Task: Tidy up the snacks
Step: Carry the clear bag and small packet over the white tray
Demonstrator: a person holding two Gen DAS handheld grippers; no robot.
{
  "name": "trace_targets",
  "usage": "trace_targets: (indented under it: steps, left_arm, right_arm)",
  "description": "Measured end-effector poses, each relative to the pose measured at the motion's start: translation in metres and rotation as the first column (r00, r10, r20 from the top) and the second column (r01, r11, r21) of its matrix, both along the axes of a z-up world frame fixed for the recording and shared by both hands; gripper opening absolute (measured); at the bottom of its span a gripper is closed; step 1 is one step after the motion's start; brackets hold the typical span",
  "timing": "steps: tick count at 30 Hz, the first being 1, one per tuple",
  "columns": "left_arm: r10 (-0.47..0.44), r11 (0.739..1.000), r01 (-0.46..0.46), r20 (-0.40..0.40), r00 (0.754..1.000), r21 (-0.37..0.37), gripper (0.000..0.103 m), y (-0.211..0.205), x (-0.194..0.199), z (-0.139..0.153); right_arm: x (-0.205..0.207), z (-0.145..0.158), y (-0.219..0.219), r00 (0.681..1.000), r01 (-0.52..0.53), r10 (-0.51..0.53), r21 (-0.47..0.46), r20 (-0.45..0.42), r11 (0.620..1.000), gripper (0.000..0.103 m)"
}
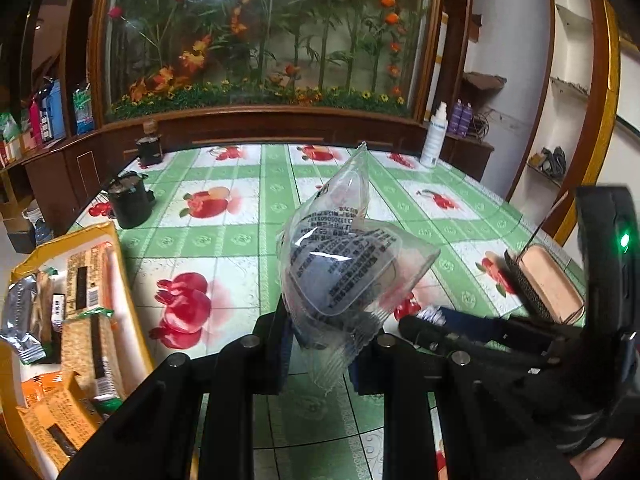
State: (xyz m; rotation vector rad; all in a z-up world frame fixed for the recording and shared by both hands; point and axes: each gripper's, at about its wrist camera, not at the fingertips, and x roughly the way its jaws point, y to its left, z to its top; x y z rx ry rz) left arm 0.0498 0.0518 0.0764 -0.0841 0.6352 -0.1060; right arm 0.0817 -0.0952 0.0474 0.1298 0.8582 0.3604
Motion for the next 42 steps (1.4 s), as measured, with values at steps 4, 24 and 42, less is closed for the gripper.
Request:
trace_targets:
  steps: [4, 24, 42]
  left_arm:
    - [0.026, 1.0, -0.026, 0.031, 0.999, -0.007, 0.021, 0.009, -0.006, 0.009]
    - [0.306, 0.951, -0.301, 0.094, 0.947, -0.065, 0.022, 0.115, -0.021, 0.038]
    - [0.551, 0.834, -0.548, -0.055, 0.832, 0.065, 0.022, 0.203, -0.023, 0.001]
  right_arm:
    - [-0.004, 0.003, 0.015, 1.0, -0.018, 0.018, 0.007, 0.007, 1.0, 0.037]
    - [-0.024, 0.027, 0.113, 0.98, -0.185, 0.181, 0.037, 0.081, 0.982, 0.038]
    - [-0.053, 0.018, 0.207, 0.92, -0.366, 0.368, -0.042, 0.133, 0.93, 0.038]
